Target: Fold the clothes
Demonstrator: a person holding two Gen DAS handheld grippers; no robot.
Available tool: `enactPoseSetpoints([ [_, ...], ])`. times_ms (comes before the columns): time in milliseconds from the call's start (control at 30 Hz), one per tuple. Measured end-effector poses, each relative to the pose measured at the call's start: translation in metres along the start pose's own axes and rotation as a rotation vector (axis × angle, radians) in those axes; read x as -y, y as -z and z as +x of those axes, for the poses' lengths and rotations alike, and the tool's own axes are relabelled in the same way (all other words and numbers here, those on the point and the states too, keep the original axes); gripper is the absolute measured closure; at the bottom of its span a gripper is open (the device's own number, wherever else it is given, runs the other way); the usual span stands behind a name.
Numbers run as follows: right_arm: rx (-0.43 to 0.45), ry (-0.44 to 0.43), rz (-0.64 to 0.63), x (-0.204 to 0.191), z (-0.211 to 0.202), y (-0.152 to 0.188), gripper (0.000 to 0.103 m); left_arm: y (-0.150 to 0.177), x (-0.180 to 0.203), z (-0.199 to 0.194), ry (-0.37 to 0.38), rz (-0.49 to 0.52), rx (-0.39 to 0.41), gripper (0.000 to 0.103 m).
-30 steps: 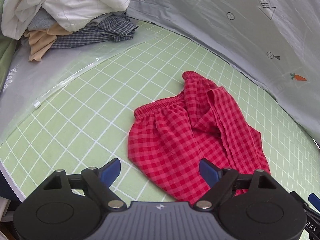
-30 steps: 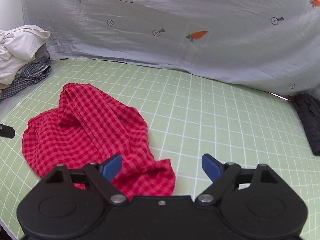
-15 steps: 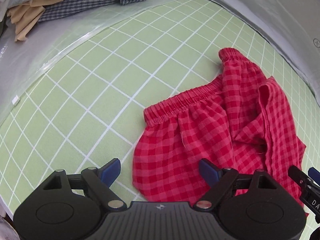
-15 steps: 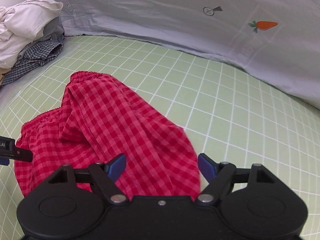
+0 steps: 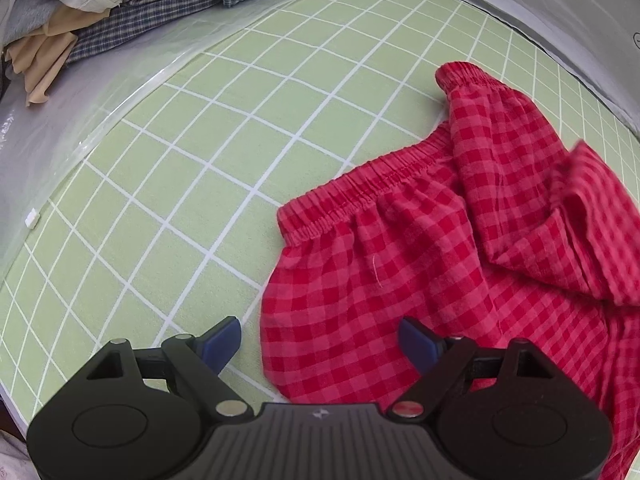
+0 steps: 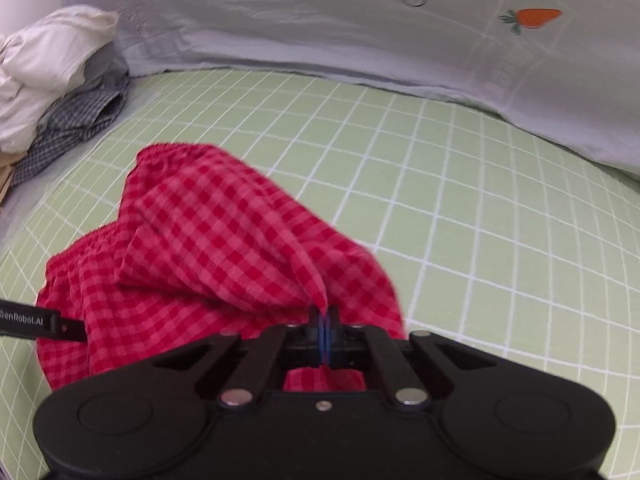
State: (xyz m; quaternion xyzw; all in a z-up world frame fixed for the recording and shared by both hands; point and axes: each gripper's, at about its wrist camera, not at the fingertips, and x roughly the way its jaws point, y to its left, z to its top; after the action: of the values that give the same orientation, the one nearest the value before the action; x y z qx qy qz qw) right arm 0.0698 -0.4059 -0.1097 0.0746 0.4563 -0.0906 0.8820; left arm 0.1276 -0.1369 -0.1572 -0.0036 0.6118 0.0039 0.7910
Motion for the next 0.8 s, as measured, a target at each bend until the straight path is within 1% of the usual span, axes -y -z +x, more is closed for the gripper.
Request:
enactPoseSetpoints([
  [100,0.052,0.057,0.111,0.037,-0.019,0.004,0.102,0.002,0.002,-0.001,-0.006,-0.003,0.009,0.015],
  [200,0.066,0.185,0.287,0.092,-0.04,0.021,0.102,0.003,0.003,-0.002,-0.004,-0.004,0.014,0.014],
  [267,0.035,0.272,0.378,0.123,-0.048,0.039,0.102,0.004,0.006,-0.002,0.016,0.003,0.013,0.012],
  [333,-0.02,0.347,0.414,0.141,-0.051,0.057,0.1,0.004,0.013,-0.002,0.031,0.026,0.008,0.012],
  [367,-0.047,0.375,0.42,0.145,-0.051,0.064,0.098,0.004,0.018,-0.001,0.037,0.039,0.006,0.012],
  [433,-0.088,0.425,0.434,0.151,-0.053,0.078,0.089,0.005,0.026,-0.002,0.047,0.066,0.005,0.012],
  [500,-0.058,0.428,0.45,0.148,-0.061,0.082,0.065,0.006,0.033,-0.004,0.056,0.092,0.008,0.012],
  [567,-0.011,0.423,0.437,0.14,-0.067,0.076,0.053,0.005,0.039,-0.005,0.062,0.116,0.012,0.012],
  [600,0.018,0.415,0.408,0.134,-0.069,0.069,0.044,0.005,0.042,-0.006,0.064,0.126,0.013,0.012],
  [667,0.061,0.382,0.334,0.12,-0.069,0.049,0.033,0.004,0.047,-0.007,0.066,0.137,0.016,0.012],
  [700,0.069,0.356,0.292,0.112,-0.066,0.039,0.03,0.004,0.049,-0.008,0.066,0.141,0.016,0.012],
  [800,0.045,0.287,0.174,0.085,-0.046,0.017,0.029,0.005,0.051,-0.007,0.064,0.144,0.019,0.012],
])
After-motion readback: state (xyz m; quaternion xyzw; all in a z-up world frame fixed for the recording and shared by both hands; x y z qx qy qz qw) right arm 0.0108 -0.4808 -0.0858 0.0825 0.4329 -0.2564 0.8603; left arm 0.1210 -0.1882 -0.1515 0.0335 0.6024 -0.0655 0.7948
